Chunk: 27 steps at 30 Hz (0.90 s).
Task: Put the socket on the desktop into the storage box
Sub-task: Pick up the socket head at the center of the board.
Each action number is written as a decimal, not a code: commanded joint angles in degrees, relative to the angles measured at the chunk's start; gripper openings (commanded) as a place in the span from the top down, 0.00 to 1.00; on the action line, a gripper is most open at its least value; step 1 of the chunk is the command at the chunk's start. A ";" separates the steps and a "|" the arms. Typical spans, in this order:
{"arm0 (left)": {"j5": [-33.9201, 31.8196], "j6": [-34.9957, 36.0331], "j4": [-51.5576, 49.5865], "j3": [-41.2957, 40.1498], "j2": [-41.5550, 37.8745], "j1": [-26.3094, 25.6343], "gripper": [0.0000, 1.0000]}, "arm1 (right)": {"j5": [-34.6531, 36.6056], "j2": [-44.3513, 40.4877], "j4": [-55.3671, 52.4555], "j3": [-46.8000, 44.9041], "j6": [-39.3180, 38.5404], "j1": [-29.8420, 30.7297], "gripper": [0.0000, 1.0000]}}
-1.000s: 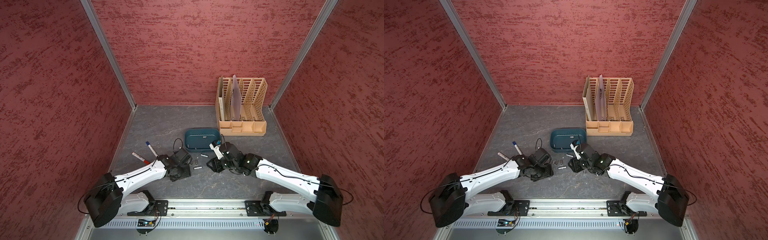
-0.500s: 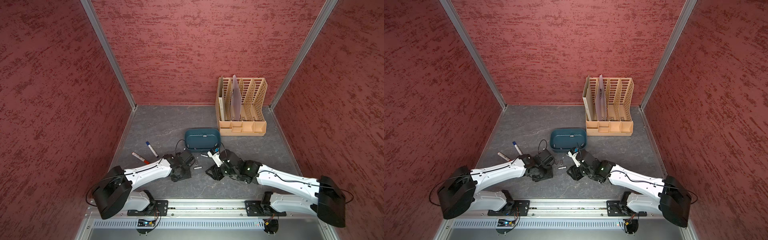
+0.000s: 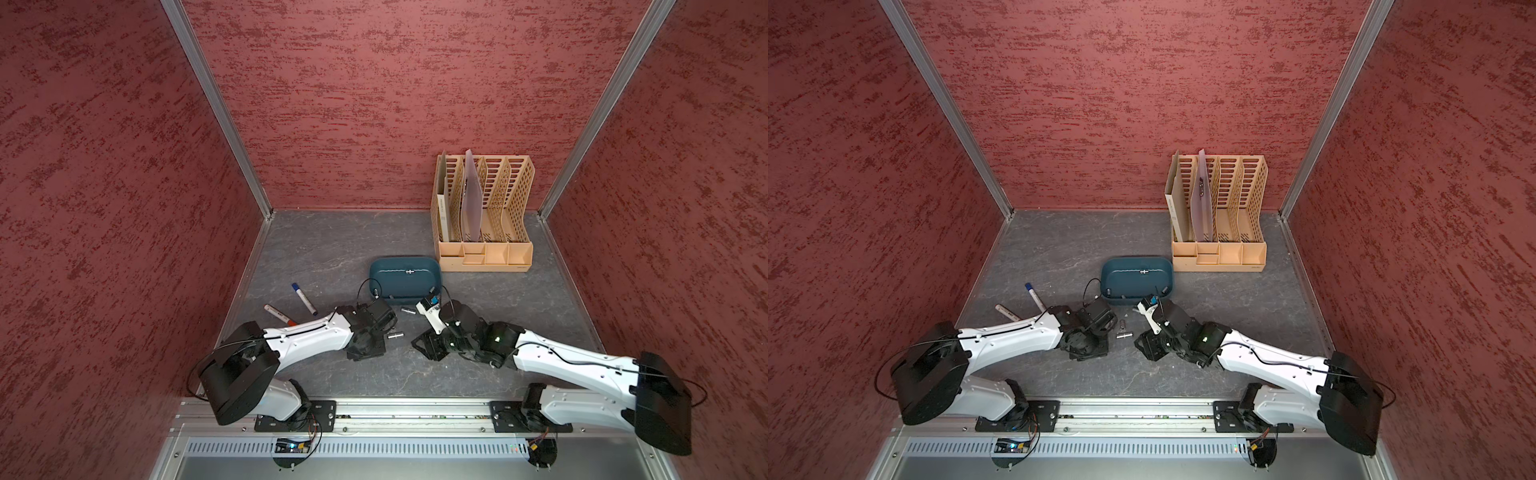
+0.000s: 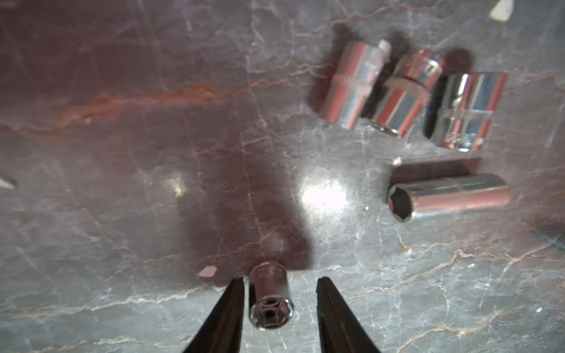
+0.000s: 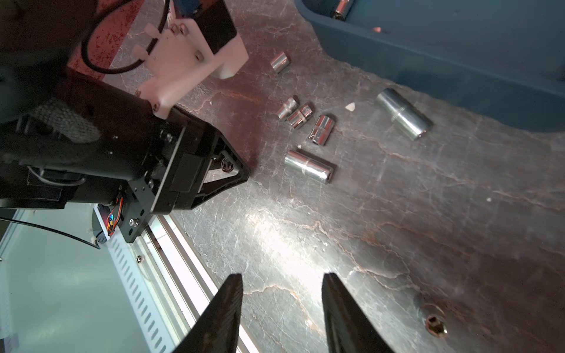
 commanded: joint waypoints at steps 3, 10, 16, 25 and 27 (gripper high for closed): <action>-1.29 0.17 -0.05 1.01 0.93 -0.71 0.68 | 1.59 -0.51 1.94 -0.84 0.59 0.66 0.53; -1.71 0.52 -0.21 1.15 1.34 -0.78 0.82 | 1.81 -0.32 2.21 -1.08 0.85 0.63 0.53; -2.06 0.81 -0.79 1.70 1.01 -0.71 0.86 | 1.36 -0.56 2.78 -1.38 0.94 0.62 0.53; -2.06 3.02 -2.19 4.79 -0.19 0.71 0.87 | 1.39 -3.37 4.80 -1.98 2.41 0.62 0.53; -1.79 3.73 -2.38 5.69 -0.35 1.43 0.87 | 1.87 -4.30 4.84 -2.01 2.74 0.53 0.53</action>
